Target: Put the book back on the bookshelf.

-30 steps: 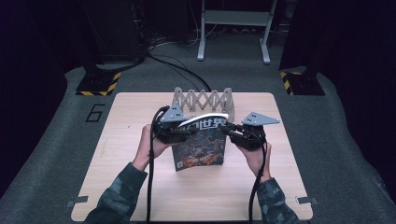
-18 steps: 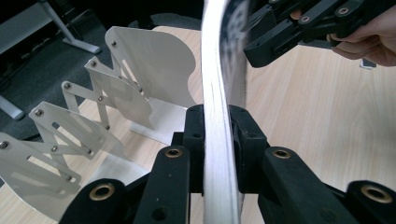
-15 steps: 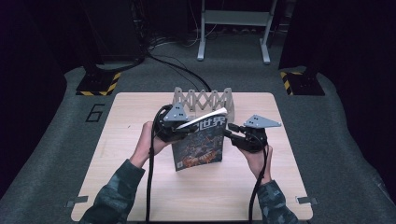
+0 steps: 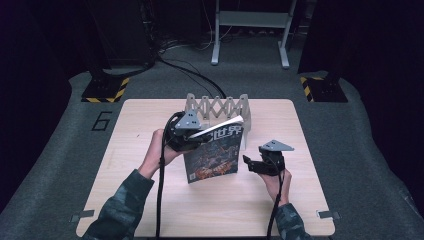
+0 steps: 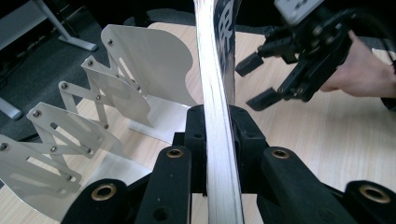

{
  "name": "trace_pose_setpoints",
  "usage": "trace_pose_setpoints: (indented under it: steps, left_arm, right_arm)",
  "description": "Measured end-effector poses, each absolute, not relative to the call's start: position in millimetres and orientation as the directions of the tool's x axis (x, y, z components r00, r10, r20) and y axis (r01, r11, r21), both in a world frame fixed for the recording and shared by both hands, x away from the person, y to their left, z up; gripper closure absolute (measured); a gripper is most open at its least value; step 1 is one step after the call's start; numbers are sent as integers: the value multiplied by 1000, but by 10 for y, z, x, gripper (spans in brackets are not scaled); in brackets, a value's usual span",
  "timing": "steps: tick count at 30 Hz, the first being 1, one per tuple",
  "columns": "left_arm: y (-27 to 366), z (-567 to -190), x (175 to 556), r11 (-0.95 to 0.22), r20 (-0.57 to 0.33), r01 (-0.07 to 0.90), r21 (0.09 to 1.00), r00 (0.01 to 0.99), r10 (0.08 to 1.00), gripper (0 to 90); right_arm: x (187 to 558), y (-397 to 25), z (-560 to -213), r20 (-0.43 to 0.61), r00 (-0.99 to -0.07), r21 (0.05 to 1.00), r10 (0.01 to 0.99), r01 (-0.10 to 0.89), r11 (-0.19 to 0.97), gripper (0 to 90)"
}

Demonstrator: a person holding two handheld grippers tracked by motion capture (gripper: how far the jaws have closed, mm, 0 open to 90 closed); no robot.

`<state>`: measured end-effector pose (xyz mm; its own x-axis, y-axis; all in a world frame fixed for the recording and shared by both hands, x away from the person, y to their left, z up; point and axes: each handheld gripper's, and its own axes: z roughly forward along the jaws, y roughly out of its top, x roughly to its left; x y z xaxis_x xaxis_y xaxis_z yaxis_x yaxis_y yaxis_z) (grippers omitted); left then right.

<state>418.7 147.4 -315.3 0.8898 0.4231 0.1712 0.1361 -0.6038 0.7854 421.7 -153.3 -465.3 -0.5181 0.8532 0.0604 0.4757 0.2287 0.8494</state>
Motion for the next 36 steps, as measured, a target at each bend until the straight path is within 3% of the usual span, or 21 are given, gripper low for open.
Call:
trace_pose_setpoints:
  steps: [4, 16, 22, 36]
  left_arm:
    - [1470, -3152, 4191, -603, 171, 136, 786, 890, 423, 791]
    - [1460, -3126, 4174, -604, 173, 138, 785, 888, 427, 783]
    - [1443, -3128, 4162, -598, 173, 142, 789, 882, 438, 793]
    - [1335, -2889, 4098, -624, 176, 168, 763, 875, 451, 818]
  right_arm:
    - [4271, -1571, -4894, 33, -486, 817, 873, 517, 257, 158]
    - [4440, -1610, -5255, 10, -427, 760, 904, 591, 271, 87]
    - [4467, -1575, -5282, -28, -418, 739, 908, 602, 300, 67]
    - [4497, -1584, -5288, 1, -435, 733, 900, 613, 295, 69]
